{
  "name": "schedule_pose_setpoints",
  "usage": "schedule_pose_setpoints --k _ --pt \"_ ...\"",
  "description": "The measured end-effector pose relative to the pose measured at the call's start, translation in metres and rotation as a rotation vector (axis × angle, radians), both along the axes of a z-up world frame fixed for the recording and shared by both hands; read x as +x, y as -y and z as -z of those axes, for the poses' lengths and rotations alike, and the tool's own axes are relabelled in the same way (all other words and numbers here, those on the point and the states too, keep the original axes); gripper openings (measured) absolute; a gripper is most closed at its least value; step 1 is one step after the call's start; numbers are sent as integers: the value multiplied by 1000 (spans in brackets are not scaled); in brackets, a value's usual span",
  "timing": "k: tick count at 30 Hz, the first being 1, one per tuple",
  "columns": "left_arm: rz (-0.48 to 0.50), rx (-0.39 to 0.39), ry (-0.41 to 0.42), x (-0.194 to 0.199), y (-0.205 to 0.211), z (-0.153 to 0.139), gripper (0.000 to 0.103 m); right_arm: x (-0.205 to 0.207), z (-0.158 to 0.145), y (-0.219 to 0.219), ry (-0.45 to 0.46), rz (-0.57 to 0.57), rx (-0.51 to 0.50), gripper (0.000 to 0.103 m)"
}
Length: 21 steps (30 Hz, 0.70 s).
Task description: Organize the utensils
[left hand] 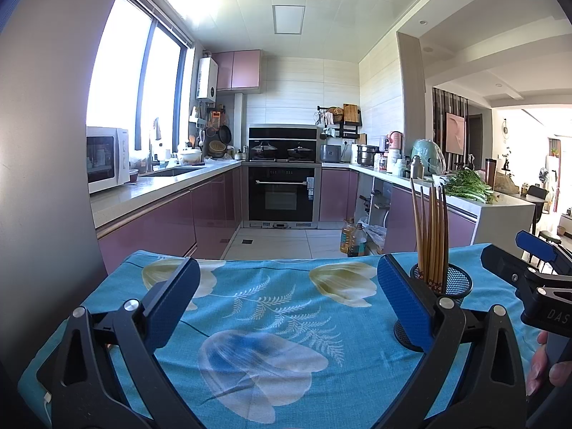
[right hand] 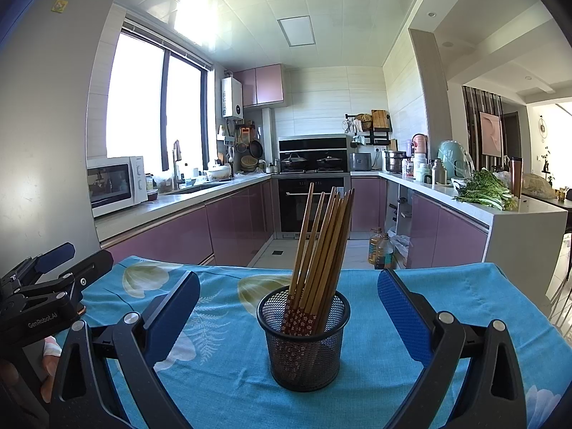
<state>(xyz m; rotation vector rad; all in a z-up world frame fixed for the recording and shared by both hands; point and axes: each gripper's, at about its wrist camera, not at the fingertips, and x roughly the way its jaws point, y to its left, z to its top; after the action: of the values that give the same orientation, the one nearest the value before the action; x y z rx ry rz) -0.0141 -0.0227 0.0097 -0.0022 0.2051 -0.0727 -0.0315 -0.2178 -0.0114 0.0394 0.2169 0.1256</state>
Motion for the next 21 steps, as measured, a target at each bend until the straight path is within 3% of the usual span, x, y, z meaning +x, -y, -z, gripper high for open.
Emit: schedule_pose_setpoints --k 21 --pt "-6 0 -3 1 1 4 98 2 1 3 -5 3 8 96"
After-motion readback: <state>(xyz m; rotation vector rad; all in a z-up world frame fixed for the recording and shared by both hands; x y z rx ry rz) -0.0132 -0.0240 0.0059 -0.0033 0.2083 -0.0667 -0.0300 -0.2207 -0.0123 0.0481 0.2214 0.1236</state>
